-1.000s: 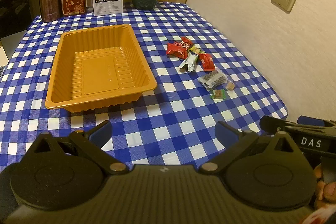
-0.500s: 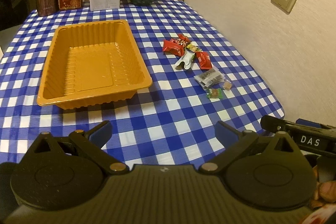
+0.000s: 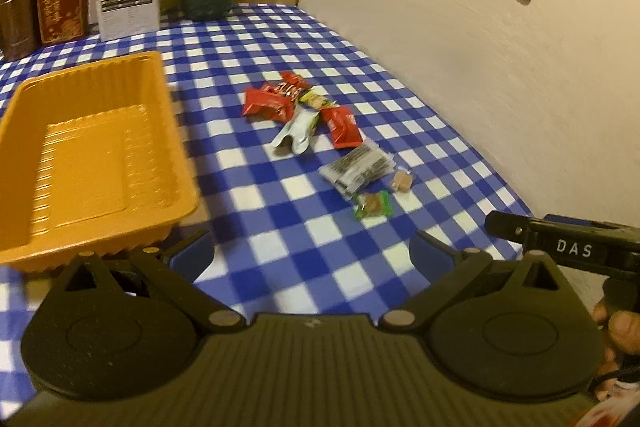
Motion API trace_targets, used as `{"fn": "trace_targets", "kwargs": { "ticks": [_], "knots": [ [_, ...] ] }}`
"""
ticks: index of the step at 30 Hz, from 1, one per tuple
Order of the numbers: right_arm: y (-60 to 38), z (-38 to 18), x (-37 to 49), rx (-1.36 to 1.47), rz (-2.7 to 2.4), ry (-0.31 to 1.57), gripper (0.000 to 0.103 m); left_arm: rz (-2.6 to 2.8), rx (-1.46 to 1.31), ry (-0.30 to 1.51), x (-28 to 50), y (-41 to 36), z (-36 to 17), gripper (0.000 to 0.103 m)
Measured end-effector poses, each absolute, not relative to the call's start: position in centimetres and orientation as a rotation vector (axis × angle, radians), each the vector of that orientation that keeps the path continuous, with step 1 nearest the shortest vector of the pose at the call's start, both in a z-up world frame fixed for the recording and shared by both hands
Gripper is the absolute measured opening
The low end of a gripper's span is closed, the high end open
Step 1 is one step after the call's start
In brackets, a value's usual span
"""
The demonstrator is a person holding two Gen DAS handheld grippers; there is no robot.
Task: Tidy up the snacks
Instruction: 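Reach the left gripper to the green-wrapped sweet and close on it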
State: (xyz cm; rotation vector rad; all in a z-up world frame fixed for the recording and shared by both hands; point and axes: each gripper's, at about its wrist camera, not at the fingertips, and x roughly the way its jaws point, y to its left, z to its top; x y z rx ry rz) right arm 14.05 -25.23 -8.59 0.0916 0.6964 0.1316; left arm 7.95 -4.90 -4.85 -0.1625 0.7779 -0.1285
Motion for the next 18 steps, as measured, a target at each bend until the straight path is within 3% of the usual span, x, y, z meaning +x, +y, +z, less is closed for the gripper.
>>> {"fn": "trace_targets", "kwargs": {
  "ticks": [9,11,13,18],
  "knots": [
    [-26.6,-10.3,18.9,0.063,0.18,0.712,0.06,-0.159,-0.14,0.768,12.2,-8.8,-8.8,0.102],
    [-26.8,-10.7,19.8,0.059,0.199,0.719,0.056,-0.152,-0.148,0.769,12.9,-9.4,-9.5,0.097],
    [-27.0,-10.9,20.4,0.061,0.206,0.726,0.055,-0.155,-0.155,0.769,13.6,-9.9,-10.1,0.096],
    [-28.0,-11.3,21.4,0.1,0.168,0.741,0.055,-0.152,-0.175,0.77,15.1,-11.1,-11.1,0.083]
  ]
}}
